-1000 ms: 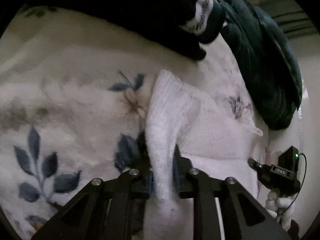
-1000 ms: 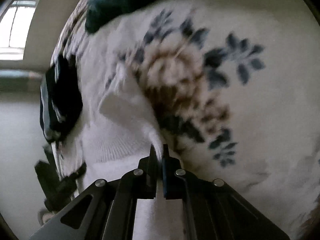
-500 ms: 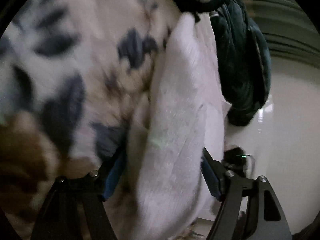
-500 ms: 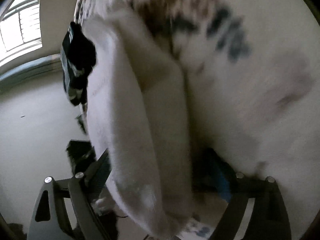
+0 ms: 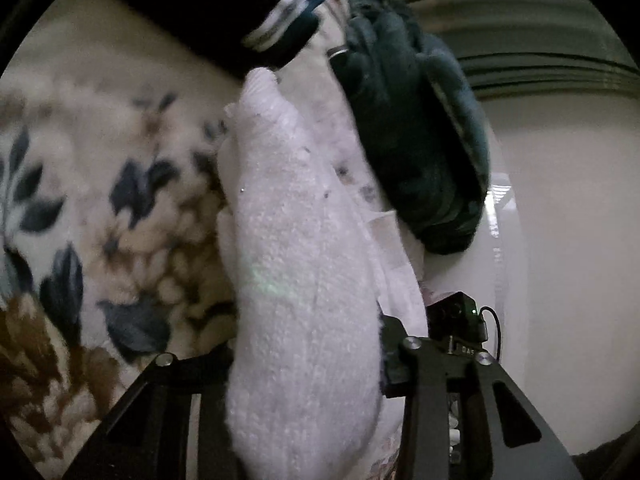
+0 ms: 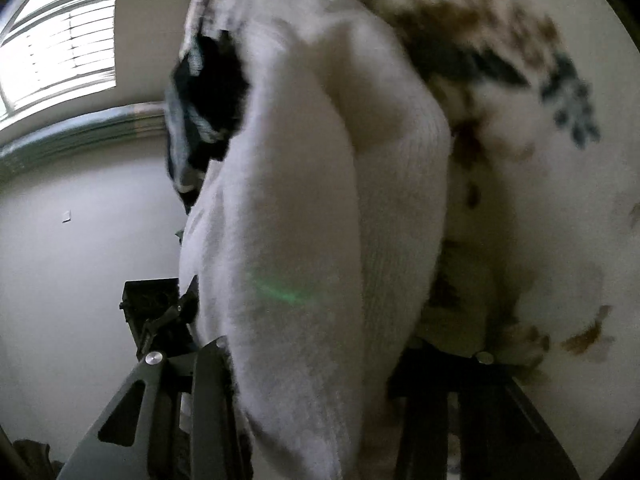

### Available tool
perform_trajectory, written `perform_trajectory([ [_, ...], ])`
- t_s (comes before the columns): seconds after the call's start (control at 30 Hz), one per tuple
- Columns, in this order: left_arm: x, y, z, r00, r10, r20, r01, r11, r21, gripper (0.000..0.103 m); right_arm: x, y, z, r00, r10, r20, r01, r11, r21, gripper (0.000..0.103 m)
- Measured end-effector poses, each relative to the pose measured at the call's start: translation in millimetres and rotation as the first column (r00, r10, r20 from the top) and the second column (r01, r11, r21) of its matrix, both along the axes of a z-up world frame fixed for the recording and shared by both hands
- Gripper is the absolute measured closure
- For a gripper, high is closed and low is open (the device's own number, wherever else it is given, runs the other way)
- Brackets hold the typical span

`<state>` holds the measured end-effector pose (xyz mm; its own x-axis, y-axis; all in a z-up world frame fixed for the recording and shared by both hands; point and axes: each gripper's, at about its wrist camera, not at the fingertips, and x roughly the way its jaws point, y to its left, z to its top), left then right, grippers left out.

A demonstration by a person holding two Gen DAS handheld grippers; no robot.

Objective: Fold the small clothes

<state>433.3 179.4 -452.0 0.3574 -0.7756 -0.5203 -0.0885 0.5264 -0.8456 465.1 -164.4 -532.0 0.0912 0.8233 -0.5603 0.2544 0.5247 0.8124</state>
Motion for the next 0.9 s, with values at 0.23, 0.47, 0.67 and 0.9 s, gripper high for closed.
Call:
perform_trajectory([
  [0.23, 46.0, 21.9, 84.8, 0.994, 0.039, 0.099, -0.038, 0.999, -0.014, 0.069, 47.1, 24.4, 94.8, 0.990, 0.006, 0.138, -0.005, 1.000, -0.007, 0.060],
  [0.47, 145.4, 81.1, 171.6, 0.967, 0.076, 0.245, -0.087, 0.996, 0.034, 0.069, 159.3, 75.0, 184.5, 0.956, 0.006, 0.294, -0.012, 1.000, 0.017, 0.060],
  [0.67, 233.8, 157.3, 175.9, 0.959, 0.083, 0.272, -0.123, 0.983, 0.133, 0.069, 268.9, 167.2, 175.6, 0.940, 0.002, 0.340, -0.017, 0.999, 0.041, 0.060],
  [0.9, 263.6, 222.8, 81.0, 0.991, 0.061, 0.117, -0.093, 0.952, 0.291, 0.066, 313.9, 246.6, 70.9, 0.971, 0.024, 0.237, -0.024, 1.000, -0.001, 0.060],
])
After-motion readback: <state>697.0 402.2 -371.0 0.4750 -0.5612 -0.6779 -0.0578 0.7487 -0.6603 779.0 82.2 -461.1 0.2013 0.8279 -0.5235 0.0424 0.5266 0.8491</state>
